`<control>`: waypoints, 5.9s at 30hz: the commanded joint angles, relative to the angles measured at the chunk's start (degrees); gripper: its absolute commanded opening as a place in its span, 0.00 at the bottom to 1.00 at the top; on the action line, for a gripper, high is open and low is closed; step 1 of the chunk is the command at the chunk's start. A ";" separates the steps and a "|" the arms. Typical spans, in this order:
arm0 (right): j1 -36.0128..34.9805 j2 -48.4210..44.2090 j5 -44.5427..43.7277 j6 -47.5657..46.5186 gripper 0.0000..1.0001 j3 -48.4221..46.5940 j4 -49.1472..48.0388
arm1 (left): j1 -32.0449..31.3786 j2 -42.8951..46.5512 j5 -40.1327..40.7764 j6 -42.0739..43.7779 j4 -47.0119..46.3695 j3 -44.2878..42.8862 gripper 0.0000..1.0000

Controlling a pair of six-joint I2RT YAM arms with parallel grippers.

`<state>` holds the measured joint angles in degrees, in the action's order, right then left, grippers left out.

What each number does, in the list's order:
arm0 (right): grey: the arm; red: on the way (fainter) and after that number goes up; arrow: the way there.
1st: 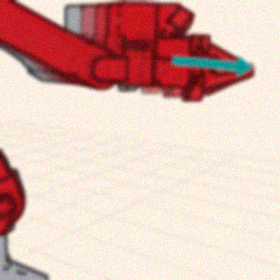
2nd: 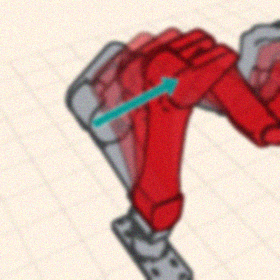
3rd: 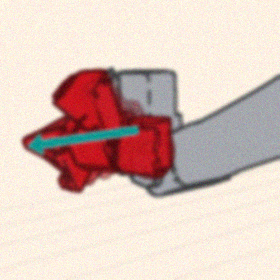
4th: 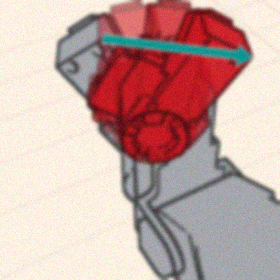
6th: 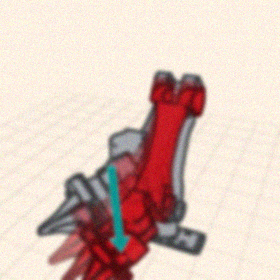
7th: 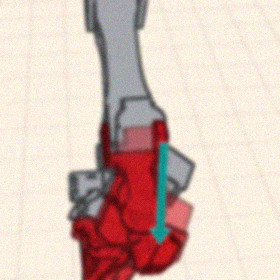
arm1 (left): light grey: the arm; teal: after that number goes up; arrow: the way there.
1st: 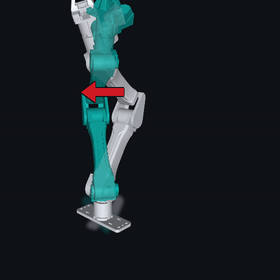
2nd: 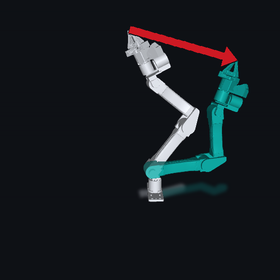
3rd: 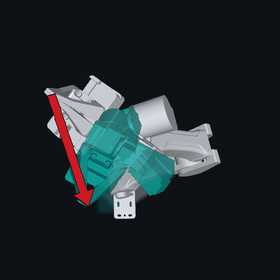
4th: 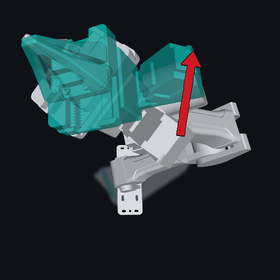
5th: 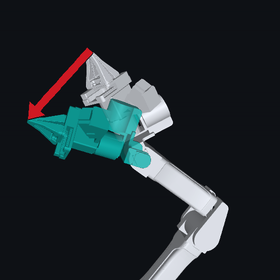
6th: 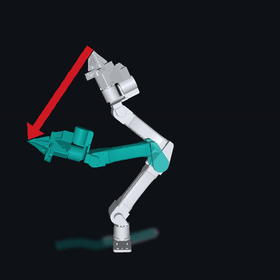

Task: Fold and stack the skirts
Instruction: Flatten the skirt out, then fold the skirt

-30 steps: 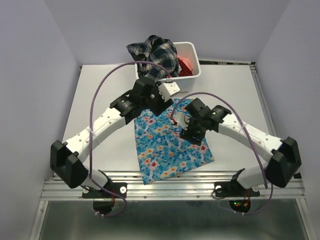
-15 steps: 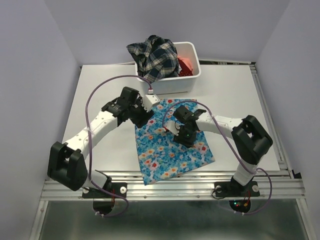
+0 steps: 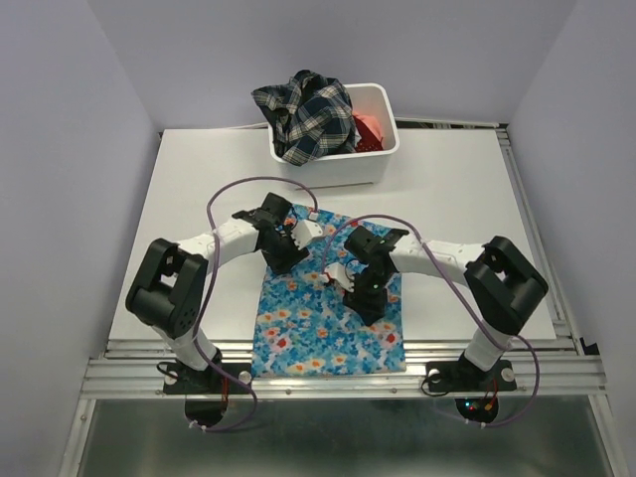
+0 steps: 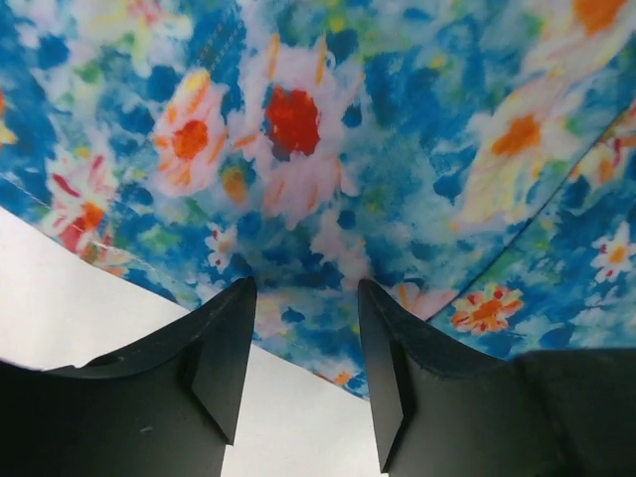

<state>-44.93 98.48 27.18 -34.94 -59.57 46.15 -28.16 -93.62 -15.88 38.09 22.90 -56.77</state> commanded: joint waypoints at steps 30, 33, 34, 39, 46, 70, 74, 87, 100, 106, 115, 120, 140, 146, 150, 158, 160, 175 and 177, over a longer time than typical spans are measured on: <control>33.33 10.24 3.49 -6.28 0.50 -28.14 1.92 | 9.88 -4.27 -8.73 16.05 14.19 -26.09 0.62; 33.33 13.40 4.90 -7.86 0.50 -29.20 2.98 | 12.25 -11.12 -9.69 16.58 13.84 -30.67 0.61; 33.33 14.10 4.99 -8.21 0.50 -29.20 2.89 | 12.69 -12.45 -10.05 16.76 13.93 -31.72 0.61; 33.85 18.76 5.87 -9.09 0.51 -29.64 2.63 | 13.75 -17.20 -9.35 18.08 11.56 -34.46 0.59; 33.85 21.06 6.66 -9.80 0.47 -29.64 2.19 | 13.75 -21.07 -9.26 20.89 10.77 -32.70 0.57; 33.85 18.86 8.15 -10.50 0.05 -26.48 0.69 | 13.75 -21.87 -12.77 22.30 9.36 -24.79 0.32; 33.85 16.93 8.07 -9.54 0.01 -26.12 0.17 | 13.75 -19.58 -13.47 22.91 9.88 -24.00 0.00; 34.37 9.02 2.45 -6.20 0.01 -26.12 -5.19 | 15.33 -2.89 -12.69 15.62 -1.87 -16.36 0.00; 38.07 11.30 -3.97 -3.91 0.01 -40.00 -9.85 | 16.65 -0.42 -1.09 7.71 -16.04 -23.81 0.00; 38.07 9.55 -1.26 -4.96 0.01 -39.41 -9.33 | 16.82 1.07 -3.80 10.78 -12.88 -26.64 0.00; 38.07 -1.87 1.74 -12.87 0.01 -22.44 -7.66 | 16.47 14.84 -13.73 19.74 -0.41 -11.97 0.00; 37.46 -8.90 2.18 -17.18 0.01 -10.95 -8.00 | 10.96 26.36 -12.17 27.91 6.55 2.61 0.00; 32.97 -4.61 -2.48 -12.61 0.01 -2.73 -14.26 | 3.20 19.97 -3.02 21.77 -0.67 15.38 0.00; 32.97 -8.56 -2.22 -13.14 0.01 -8.97 -7.85 | 3.29 26.03 -1.53 22.56 6.70 9.85 0.00; 32.97 -12.25 -0.73 -13.40 0.01 -9.60 -3.97 | 3.29 30.25 -2.13 23.09 12.50 8.00 0.00; 30.78 -16.74 -1.86 -16.21 0.01 2.08 -5.54 | 2.76 35.18 -4.42 25.81 20.70 10.98 0.00; 30.08 -16.48 -2.48 -16.74 0.01 4.71 -7.30 | 2.06 34.31 -4.95 25.90 20.96 12.65 0.02; 28.32 -16.66 3.66 -8.86 0.71 -2.12 -4.41 | -0.14 34.93 -8.29 20.99 19.57 10.64 0.65; 28.32 -13.68 7.43 -6.38 0.68 -4.23 -2.39 | -0.14 32.55 -8.55 14.95 15.02 9.14 0.61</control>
<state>-16.58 83.42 27.75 -47.68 -56.51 42.06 -28.08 -58.96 -23.31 61.36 44.62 -43.31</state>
